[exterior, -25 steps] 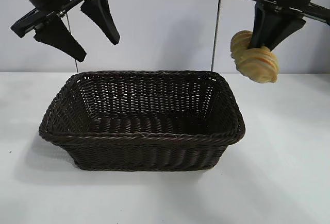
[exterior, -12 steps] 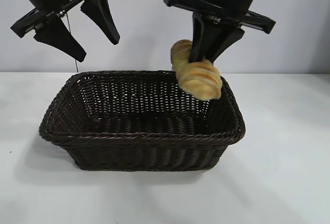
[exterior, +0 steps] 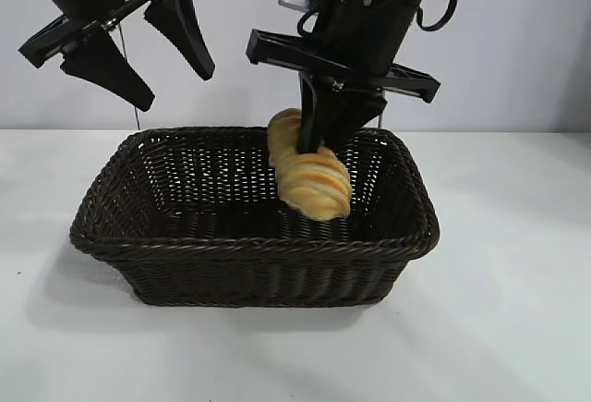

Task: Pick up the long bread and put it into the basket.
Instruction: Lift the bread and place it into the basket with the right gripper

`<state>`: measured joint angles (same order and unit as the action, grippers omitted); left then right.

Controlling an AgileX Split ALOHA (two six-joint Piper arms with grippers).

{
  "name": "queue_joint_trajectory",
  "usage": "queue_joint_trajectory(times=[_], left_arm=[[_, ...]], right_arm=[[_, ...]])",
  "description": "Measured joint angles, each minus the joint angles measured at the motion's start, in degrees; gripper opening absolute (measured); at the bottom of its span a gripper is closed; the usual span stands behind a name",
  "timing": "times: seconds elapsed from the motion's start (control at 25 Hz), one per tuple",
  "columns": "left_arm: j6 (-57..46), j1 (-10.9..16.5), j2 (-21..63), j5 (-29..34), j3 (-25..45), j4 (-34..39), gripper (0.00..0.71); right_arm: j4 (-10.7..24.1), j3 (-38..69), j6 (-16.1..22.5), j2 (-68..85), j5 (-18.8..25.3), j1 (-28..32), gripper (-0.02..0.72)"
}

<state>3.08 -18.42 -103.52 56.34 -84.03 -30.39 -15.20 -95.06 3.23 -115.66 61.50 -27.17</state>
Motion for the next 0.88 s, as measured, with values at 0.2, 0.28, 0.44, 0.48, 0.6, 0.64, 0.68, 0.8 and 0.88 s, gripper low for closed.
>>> queue_joint_trajectory(times=[0.2,0.28,0.44,0.48,0.6,0.64,0.68,0.8,0.88], left_arm=[[0.00,0.00,0.00,0.00,0.00,0.00,0.478],[0.00,0.00,0.00,0.00,0.00,0.00,0.478],[0.00,0.00,0.00,0.00,0.00,0.00,0.478],[0.00,0.00,0.00,0.00,0.00,0.00,0.478],[0.00,0.00,0.00,0.00,0.00,0.00,0.478],[0.00,0.00,0.00,0.00,0.00,0.00,0.478],[0.00,0.00,0.00,0.00,0.00,0.00,0.478],[0.00,0.00,0.00,0.00,0.00,0.00,0.478],[0.00,0.00,0.00,0.00,0.00,0.00,0.478]], right_arm=[[0.00,0.00,-0.06,0.00,-0.68,0.00,0.279],[0.00,0.00,-0.06,0.00,-1.12,0.00,0.404],[0.00,0.00,-0.06,0.00,-1.12,0.00,0.522],[0.00,0.00,-0.06,0.00,-1.12,0.00,0.529],[-0.05,0.00,-0.06,0.00,-1.06,0.00,0.538],[-0.10,-0.11,-0.06,0.00,-0.99,0.07,0.538],[-0.30,-0.40,-0.06,0.00,-0.46,0.31,0.538],[-0.25,-2.00,-0.06,-0.03,1.11,1.38,0.538],[-0.25,-3.69,-0.06,-0.03,2.48,2.52,0.538]])
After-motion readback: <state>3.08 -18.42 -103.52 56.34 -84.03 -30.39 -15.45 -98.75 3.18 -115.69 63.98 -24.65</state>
